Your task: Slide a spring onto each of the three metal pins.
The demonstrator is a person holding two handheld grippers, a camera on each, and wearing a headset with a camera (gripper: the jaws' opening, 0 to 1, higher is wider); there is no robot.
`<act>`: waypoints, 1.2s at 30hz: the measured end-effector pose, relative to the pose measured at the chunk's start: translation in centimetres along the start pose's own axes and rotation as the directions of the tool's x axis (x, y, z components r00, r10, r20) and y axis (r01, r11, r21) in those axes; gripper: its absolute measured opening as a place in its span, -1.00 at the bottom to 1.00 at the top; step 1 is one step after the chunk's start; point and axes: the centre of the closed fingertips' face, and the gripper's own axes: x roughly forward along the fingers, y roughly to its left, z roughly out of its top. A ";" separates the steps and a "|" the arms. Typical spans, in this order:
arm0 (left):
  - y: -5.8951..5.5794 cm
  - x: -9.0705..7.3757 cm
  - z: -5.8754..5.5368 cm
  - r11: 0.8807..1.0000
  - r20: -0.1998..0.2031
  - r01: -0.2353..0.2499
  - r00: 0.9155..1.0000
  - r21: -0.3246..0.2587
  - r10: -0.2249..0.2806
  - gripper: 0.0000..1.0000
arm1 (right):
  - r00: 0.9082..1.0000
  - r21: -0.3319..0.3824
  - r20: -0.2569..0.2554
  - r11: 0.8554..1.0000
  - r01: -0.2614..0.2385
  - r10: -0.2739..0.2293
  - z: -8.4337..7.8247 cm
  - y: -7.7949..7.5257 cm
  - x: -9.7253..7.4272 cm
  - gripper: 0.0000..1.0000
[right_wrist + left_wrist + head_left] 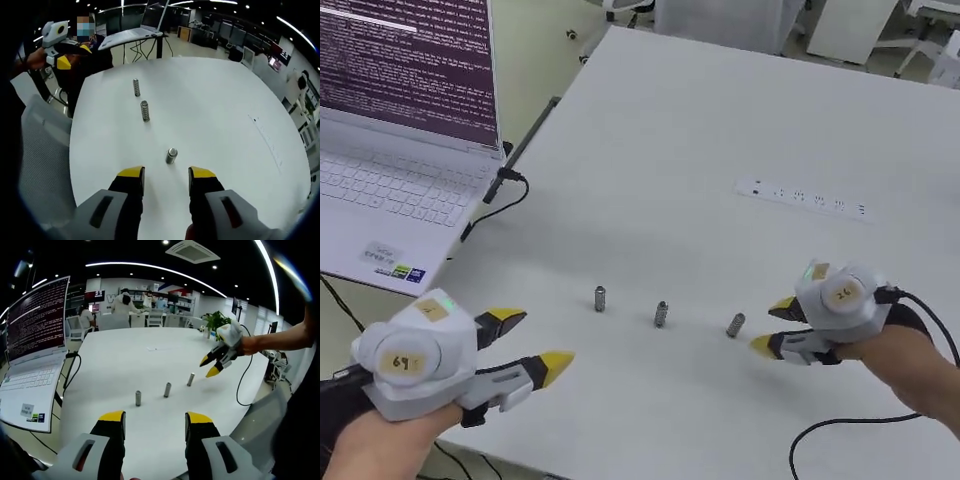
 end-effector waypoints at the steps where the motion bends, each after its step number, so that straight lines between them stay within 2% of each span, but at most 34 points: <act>1: 0.1 0.0 0.1 1.000 0.002 0.000 1.000 -0.001 0.000 -0.15 | 1.000 0.019 0.014 1.000 0.005 -0.005 0.1 0.2 -0.2 -0.32; 10: 0.2 0.1 0.3 1.000 0.010 -0.002 1.000 -0.010 0.002 -0.15 | 0.992 0.137 0.119 0.990 0.022 -0.039 1.3 2.0 -1.9 -0.21; 15: 0.2 0.2 0.6 1.000 0.014 0.002 1.000 -0.007 -0.002 -0.15 | 0.982 0.213 0.172 0.976 0.040 -0.077 1.7 2.5 -3.1 -0.16; 18: 0.1 0.4 0.8 1.000 0.014 0.007 1.000 -0.002 -0.007 -0.15 | 0.977 0.234 0.192 0.971 0.042 -0.089 1.9 2.8 -3.7 -0.13; 26: 0.1 0.9 1.6 1.000 0.019 0.021 1.000 0.015 -0.021 -0.15 | 0.965 0.293 0.226 0.954 0.067 -0.137 1.6 3.1 -5.4 -0.05; 36: 0.5 1.1 2.5 0.999 0.032 0.022 0.999 0.025 -0.023 -0.13 | 0.956 0.346 0.224 0.932 0.103 -0.189 -0.3 4.4 -7.3 0.03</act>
